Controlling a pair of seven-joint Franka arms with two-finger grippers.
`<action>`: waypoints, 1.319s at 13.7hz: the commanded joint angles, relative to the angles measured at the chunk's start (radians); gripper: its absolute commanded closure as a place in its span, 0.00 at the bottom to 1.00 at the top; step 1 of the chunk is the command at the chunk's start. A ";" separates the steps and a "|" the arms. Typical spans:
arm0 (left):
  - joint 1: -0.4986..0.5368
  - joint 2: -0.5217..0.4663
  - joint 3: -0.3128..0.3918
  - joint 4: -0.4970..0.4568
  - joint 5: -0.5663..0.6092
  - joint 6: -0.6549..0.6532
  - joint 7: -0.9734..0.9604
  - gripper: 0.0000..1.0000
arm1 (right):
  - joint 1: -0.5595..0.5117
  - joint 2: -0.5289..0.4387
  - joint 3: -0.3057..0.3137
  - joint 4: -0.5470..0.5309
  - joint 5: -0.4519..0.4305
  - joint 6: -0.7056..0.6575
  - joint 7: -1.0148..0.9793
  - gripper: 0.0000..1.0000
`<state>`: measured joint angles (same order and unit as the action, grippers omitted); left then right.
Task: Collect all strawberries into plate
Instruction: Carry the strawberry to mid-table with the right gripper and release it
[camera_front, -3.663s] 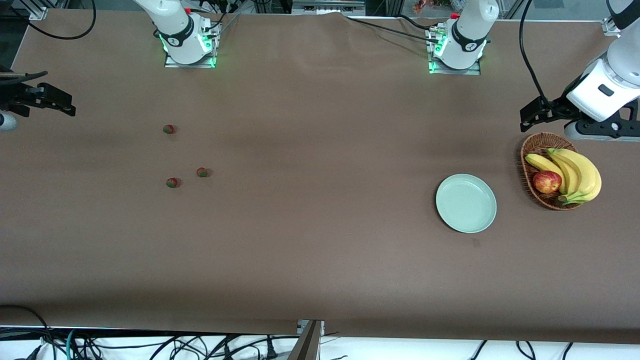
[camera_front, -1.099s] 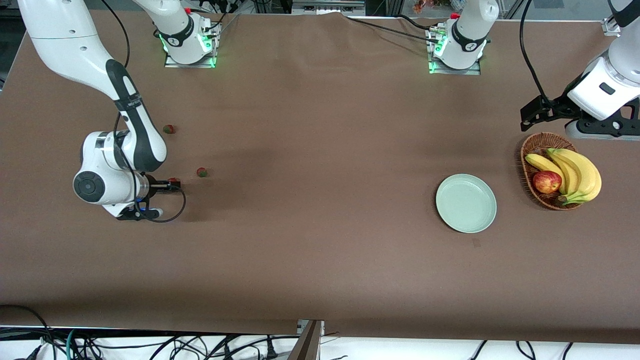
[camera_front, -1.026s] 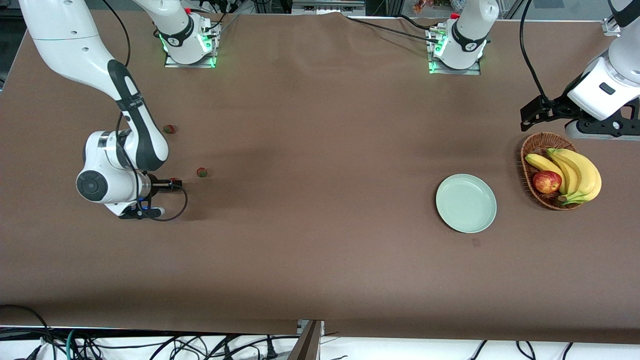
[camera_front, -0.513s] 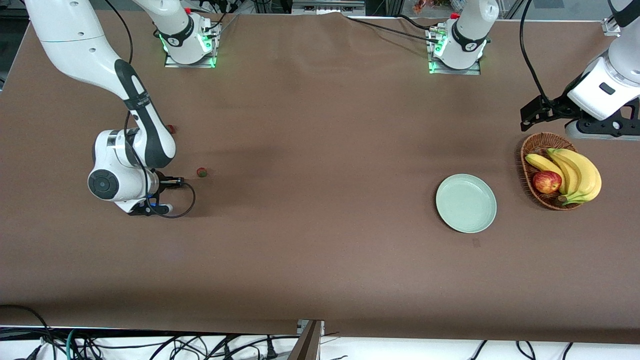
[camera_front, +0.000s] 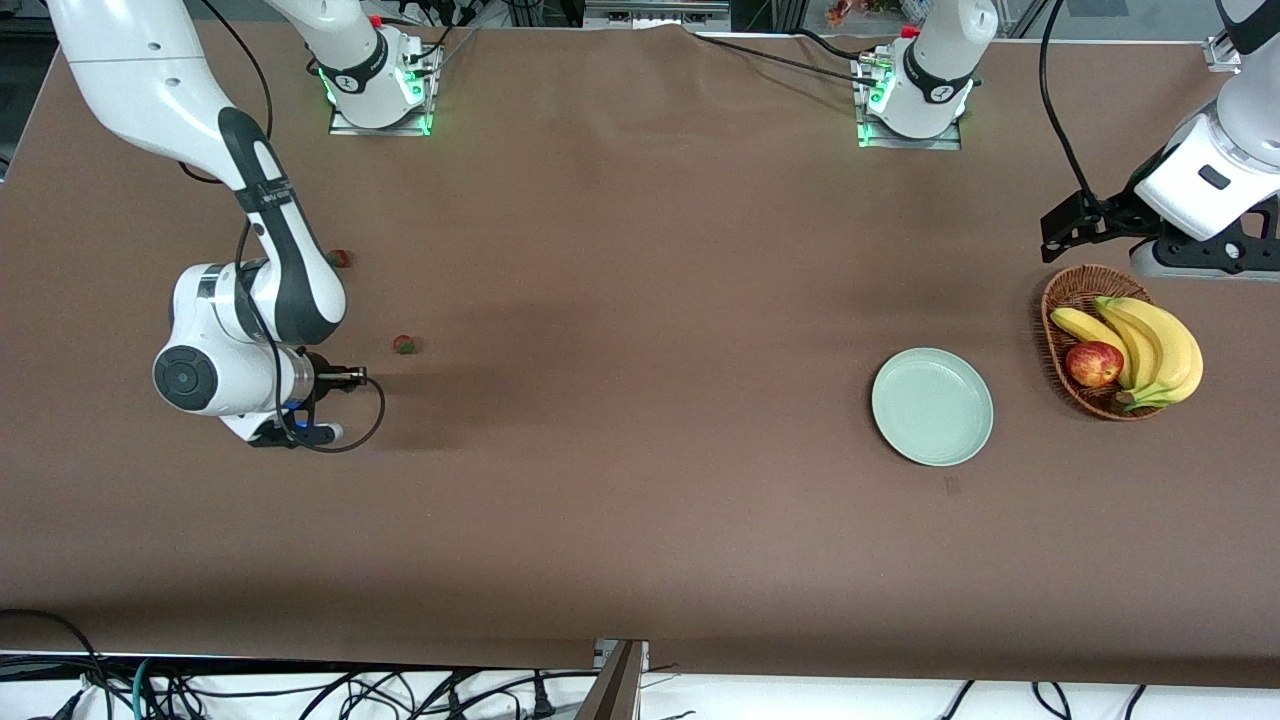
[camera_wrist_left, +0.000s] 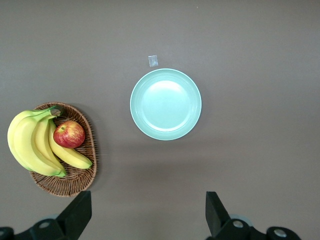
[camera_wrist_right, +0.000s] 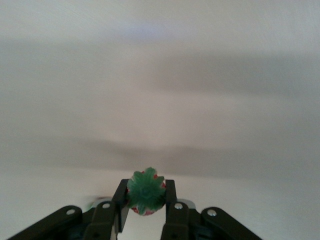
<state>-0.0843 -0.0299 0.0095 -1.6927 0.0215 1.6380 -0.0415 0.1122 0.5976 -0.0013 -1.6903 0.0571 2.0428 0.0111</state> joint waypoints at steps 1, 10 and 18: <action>-0.002 0.002 0.001 0.022 -0.017 -0.020 -0.006 0.00 | 0.072 0.043 0.036 0.099 0.015 -0.032 0.167 0.99; -0.002 0.002 0.001 0.021 -0.017 -0.020 -0.006 0.00 | 0.475 0.281 0.095 0.328 0.125 0.383 0.936 0.95; -0.002 0.002 0.001 0.021 -0.017 -0.020 -0.006 0.00 | 0.655 0.429 0.093 0.469 0.119 0.577 1.107 0.21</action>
<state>-0.0844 -0.0299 0.0095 -1.6924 0.0215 1.6379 -0.0415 0.7620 1.0075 0.1018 -1.2669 0.1674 2.6198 1.1049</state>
